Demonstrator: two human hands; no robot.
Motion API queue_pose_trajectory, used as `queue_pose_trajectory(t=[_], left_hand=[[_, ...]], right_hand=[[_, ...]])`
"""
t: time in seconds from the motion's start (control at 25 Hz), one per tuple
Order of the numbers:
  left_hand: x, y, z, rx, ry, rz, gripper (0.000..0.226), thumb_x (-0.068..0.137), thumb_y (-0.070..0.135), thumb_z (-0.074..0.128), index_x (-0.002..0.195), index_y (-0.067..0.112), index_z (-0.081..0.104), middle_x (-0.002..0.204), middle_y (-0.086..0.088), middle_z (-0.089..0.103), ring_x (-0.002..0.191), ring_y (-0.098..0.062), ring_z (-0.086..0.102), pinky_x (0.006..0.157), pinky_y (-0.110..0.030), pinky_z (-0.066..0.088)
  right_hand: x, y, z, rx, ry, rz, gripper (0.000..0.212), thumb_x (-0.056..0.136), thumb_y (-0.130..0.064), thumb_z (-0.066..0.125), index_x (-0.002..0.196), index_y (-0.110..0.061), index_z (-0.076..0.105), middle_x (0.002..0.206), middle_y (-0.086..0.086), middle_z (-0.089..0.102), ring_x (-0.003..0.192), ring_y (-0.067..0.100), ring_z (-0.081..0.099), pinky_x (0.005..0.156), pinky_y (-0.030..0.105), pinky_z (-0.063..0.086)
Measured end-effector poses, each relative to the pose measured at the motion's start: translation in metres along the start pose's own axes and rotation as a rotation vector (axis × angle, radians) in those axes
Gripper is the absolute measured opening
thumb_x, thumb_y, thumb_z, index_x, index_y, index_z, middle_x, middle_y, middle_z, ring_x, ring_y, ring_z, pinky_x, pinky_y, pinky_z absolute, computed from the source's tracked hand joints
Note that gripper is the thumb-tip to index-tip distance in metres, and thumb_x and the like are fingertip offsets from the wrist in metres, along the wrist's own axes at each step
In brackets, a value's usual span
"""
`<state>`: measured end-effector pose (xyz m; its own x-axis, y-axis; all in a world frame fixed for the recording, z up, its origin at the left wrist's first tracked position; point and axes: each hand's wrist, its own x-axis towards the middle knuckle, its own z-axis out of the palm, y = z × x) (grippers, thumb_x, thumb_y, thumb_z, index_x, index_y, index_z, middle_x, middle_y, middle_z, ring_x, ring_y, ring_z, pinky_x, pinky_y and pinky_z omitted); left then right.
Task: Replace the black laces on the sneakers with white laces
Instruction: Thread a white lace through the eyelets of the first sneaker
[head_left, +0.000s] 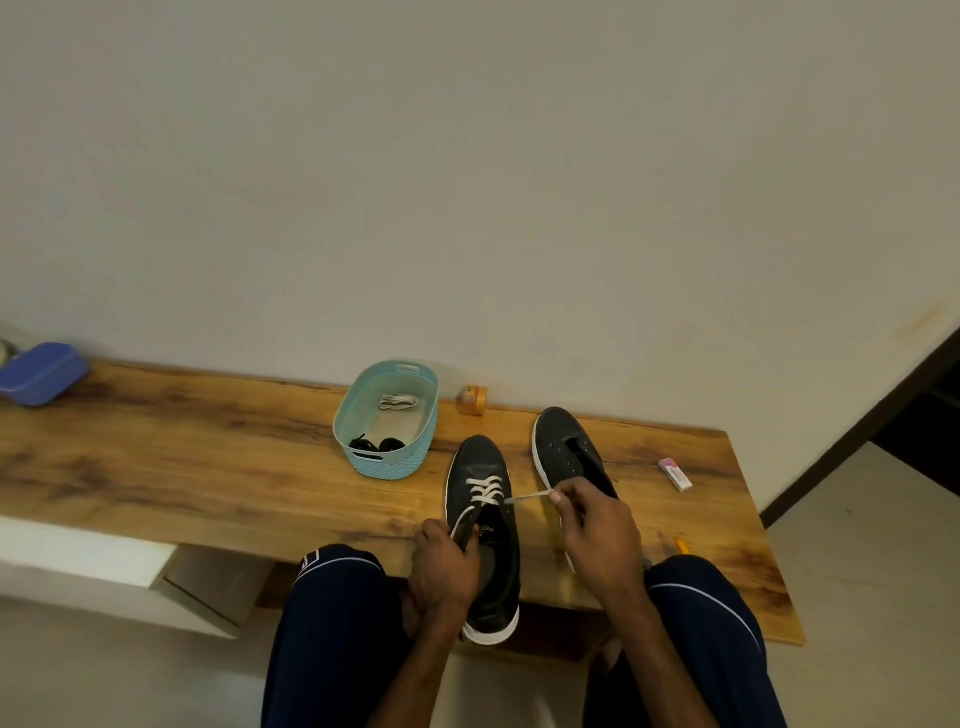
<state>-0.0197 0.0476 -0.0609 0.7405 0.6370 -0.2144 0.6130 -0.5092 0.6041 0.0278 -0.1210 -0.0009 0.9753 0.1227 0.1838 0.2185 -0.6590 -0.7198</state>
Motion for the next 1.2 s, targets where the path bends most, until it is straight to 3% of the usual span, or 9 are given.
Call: queue_pose_trajectory(t=[0.2, 0.36, 0.48, 0.64, 0.76, 0.88, 1.04, 1.2], left_hand=[[-0.006, 0.006, -0.016, 0.057, 0.013, 0.121, 0.041, 0.092, 0.054, 0.057, 0.112, 0.020, 0.049, 0.110, -0.001, 0.058, 0.098, -0.017, 0.058, 0.072, -0.031, 0.050], [-0.005, 0.003, -0.029, 0.234, 0.121, 0.293, 0.044, 0.089, 0.051, 0.062, 0.122, 0.026, 0.046, 0.119, 0.003, 0.049, 0.108, -0.013, 0.048, 0.080, -0.025, 0.047], [-0.003, 0.002, -0.028, 0.096, 0.047, 0.285, 0.035, 0.091, 0.044, 0.064, 0.117, 0.025, 0.052, 0.115, 0.005, 0.052, 0.105, -0.011, 0.050, 0.077, -0.022, 0.044], [0.001, 0.004, -0.018, -0.112, 0.006, 0.264, 0.021, 0.094, 0.028, 0.063, 0.113, 0.019, 0.064, 0.106, 0.004, 0.064, 0.095, -0.013, 0.061, 0.075, -0.025, 0.048], [0.007, 0.003, -0.015, -0.240, 0.005, 0.155, 0.021, 0.095, 0.020, 0.062, 0.114, 0.014, 0.069, 0.104, -0.001, 0.071, 0.095, -0.017, 0.065, 0.076, -0.027, 0.047], [0.016, -0.002, -0.013, -0.368, -0.064, 0.064, 0.021, 0.094, 0.015, 0.062, 0.113, 0.011, 0.071, 0.102, -0.003, 0.074, 0.096, -0.018, 0.068, 0.086, -0.035, 0.054], [0.020, -0.003, -0.010, -0.420, -0.095, 0.056, 0.020, 0.093, 0.010, 0.062, 0.110, 0.010, 0.073, 0.098, -0.003, 0.075, 0.093, -0.017, 0.069, 0.088, -0.042, 0.055], [0.021, -0.003, -0.010, -0.438, -0.102, 0.046, 0.022, 0.093, 0.010, 0.062, 0.114, 0.012, 0.071, 0.100, -0.002, 0.075, 0.094, -0.016, 0.068, 0.090, -0.040, 0.055]], right_hand=[[-0.008, -0.005, 0.003, 0.027, -0.037, 0.165, 0.019, 0.100, -0.023, 0.057, 0.118, -0.019, 0.061, 0.097, -0.006, 0.068, 0.086, 0.006, 0.060, 0.076, 0.029, 0.051], [-0.009, -0.002, 0.005, 0.187, -0.238, 0.307, 0.031, 0.100, -0.003, 0.048, 0.129, -0.016, 0.053, 0.098, 0.001, 0.069, 0.085, 0.005, 0.061, 0.069, 0.018, 0.045], [-0.017, -0.004, 0.000, 0.394, -0.372, 0.388, 0.026, 0.097, 0.009, 0.046, 0.115, -0.008, 0.055, 0.087, 0.008, 0.073, 0.072, 0.013, 0.067, 0.062, 0.022, 0.053], [-0.017, -0.003, -0.006, 0.348, -0.325, 0.279, 0.005, 0.096, -0.006, 0.061, 0.094, -0.011, 0.060, 0.079, 0.003, 0.075, 0.065, 0.012, 0.070, 0.058, 0.022, 0.055], [-0.002, -0.006, 0.004, 0.134, -0.193, 0.082, 0.009, 0.093, -0.017, 0.068, 0.085, -0.022, 0.068, 0.081, -0.009, 0.070, 0.080, -0.002, 0.063, 0.070, 0.009, 0.046], [0.012, -0.015, 0.029, 0.148, -0.190, 0.028, 0.009, 0.091, -0.015, 0.069, 0.089, -0.023, 0.071, 0.090, -0.014, 0.069, 0.090, -0.006, 0.061, 0.079, 0.005, 0.042], [0.025, -0.017, 0.067, 0.022, -0.269, -0.005, 0.011, 0.089, -0.016, 0.071, 0.088, -0.026, 0.071, 0.096, -0.012, 0.069, 0.092, 0.000, 0.061, 0.075, 0.008, 0.042], [0.025, -0.018, 0.087, -0.040, -0.256, -0.041, 0.008, 0.087, -0.017, 0.072, 0.091, -0.023, 0.074, 0.099, -0.007, 0.067, 0.098, 0.010, 0.057, 0.083, 0.028, 0.048]])
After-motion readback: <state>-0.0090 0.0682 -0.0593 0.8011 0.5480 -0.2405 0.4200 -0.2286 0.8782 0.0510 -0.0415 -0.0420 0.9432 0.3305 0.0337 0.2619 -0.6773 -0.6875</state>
